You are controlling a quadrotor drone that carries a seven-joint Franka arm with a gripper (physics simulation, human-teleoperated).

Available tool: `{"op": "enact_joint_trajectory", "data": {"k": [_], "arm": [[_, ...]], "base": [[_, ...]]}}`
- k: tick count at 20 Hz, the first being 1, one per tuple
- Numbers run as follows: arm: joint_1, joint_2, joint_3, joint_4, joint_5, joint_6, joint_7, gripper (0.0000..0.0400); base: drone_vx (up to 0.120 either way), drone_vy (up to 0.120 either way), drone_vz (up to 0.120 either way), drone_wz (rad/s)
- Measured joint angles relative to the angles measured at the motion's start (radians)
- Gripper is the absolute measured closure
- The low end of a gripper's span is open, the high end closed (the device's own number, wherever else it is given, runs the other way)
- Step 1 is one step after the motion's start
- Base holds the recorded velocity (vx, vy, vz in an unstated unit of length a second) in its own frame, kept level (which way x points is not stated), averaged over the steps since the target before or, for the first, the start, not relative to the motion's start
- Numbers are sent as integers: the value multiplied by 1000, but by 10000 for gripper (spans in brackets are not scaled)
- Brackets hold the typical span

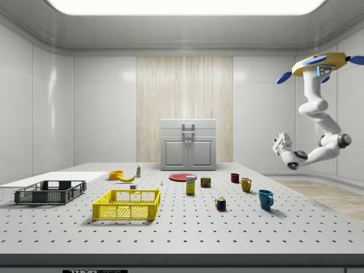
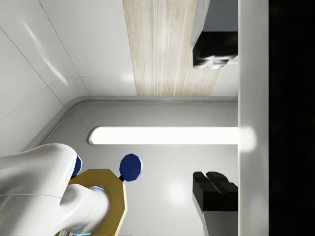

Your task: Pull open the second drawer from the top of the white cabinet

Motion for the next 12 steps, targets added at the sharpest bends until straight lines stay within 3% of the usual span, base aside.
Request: {"op": "enact_joint_trajectory", "data": {"k": [4,8,12], "arm": [[65,-20,-141,-105,212,6,-38,96],[118,-41,-217,-168,312,19,-55,98],[160,-62,-262,-201,355,37,-60,99]], "base": [[120,-120,0,0],[120,-120,0,0],[120,-120,110,0]]}}
